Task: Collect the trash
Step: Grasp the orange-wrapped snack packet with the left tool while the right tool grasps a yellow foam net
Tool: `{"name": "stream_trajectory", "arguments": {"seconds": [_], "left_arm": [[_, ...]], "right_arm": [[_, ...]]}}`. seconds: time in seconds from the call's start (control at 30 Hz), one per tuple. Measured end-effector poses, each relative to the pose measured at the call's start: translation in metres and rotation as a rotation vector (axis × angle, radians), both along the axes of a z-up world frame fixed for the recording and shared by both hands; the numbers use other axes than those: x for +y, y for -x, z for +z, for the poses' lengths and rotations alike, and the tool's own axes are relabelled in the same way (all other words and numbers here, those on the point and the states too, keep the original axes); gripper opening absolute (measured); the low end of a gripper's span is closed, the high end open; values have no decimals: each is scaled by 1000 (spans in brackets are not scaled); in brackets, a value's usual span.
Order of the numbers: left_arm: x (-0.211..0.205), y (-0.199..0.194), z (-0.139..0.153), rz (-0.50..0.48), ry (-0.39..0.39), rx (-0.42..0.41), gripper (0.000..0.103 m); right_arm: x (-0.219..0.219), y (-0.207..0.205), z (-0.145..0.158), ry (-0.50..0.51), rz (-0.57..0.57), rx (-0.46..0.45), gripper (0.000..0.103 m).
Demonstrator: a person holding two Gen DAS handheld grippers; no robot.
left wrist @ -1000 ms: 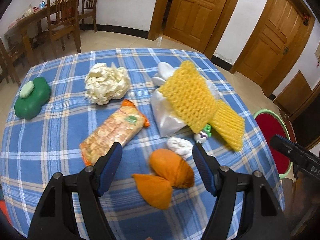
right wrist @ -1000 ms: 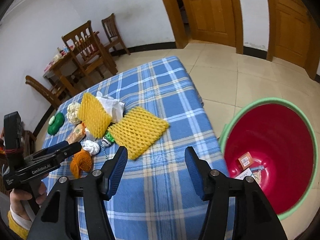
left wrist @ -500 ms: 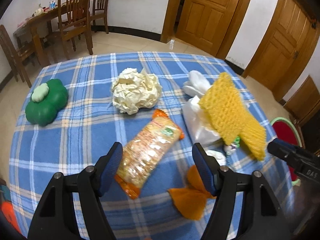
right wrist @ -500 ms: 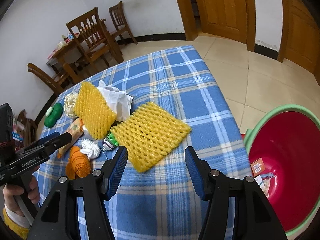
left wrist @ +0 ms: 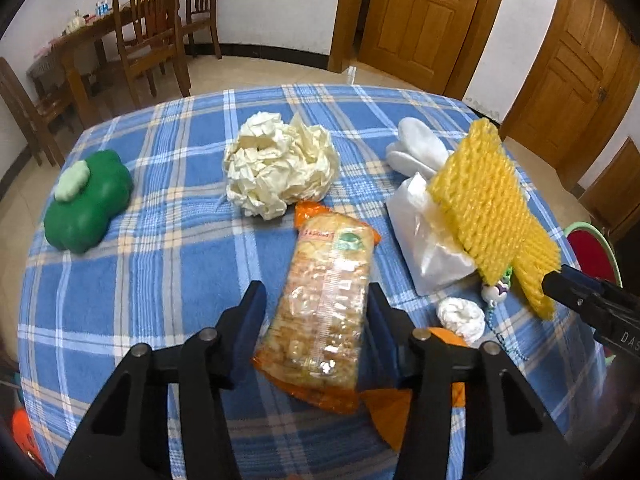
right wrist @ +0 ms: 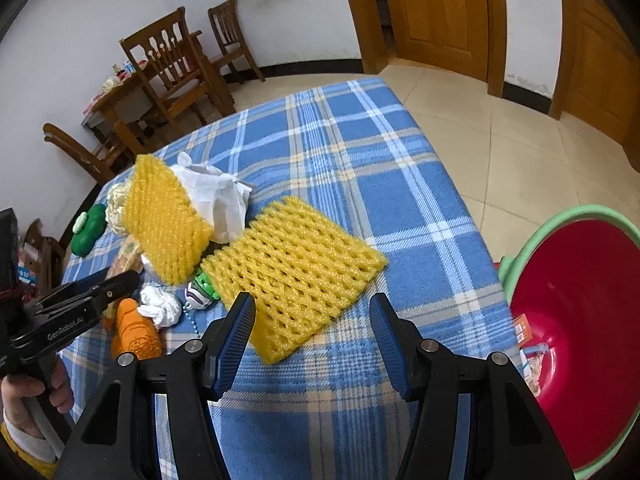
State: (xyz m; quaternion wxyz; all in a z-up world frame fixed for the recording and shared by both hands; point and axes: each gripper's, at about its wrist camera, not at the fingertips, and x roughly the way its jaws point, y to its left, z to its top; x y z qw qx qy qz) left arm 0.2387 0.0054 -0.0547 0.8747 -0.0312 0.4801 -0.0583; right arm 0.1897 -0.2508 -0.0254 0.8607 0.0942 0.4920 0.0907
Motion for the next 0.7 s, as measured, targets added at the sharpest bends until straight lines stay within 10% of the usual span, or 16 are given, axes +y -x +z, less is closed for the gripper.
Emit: {"name": "stream_trajectory", "arguments": {"seconds": [0.37,0.7], "left_arm": [[0,-1,-1,22,14,-13,46],[1,19,7,24,83,-40,40]], "right_arm": [[13,-1,-2,88,5,-31,58],[12,5,-1,-10,25,-30,15]]}}
